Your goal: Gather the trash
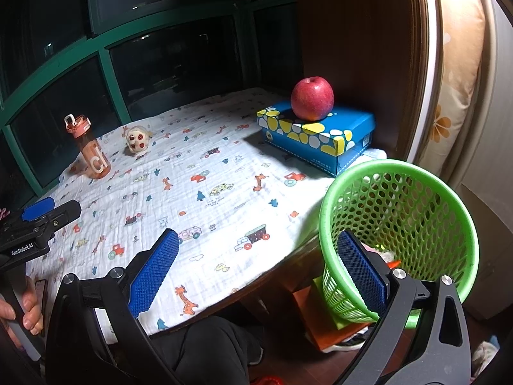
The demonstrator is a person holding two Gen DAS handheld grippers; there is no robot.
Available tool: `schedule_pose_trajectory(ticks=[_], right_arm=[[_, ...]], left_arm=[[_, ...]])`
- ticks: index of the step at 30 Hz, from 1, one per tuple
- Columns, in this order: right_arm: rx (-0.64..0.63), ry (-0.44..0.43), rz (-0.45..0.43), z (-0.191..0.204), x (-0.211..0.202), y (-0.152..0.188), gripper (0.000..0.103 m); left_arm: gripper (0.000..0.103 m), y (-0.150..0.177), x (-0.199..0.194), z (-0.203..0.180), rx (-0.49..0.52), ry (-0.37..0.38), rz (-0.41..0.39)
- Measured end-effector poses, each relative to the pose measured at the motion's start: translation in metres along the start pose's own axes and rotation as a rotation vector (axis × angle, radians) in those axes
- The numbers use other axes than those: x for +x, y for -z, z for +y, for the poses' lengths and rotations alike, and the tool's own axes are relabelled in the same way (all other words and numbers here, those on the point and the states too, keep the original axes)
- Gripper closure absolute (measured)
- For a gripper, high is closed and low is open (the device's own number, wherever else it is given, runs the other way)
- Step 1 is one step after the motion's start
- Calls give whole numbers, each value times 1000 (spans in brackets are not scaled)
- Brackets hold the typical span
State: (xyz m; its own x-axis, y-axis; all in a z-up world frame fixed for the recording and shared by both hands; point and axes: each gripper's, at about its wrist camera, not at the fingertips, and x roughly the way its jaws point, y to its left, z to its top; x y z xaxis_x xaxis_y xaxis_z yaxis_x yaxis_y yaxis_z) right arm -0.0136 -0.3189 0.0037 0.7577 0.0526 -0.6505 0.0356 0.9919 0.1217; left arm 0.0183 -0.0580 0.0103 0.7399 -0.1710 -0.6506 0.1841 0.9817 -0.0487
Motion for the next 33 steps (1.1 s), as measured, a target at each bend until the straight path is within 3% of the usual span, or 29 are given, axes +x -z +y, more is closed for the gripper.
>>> schedule_pose_trajectory(ticks=[33], right_arm=[[6,-5,13,3,6,4,5]], left_arm=[[8,2,1,-3,3,-5,-4]])
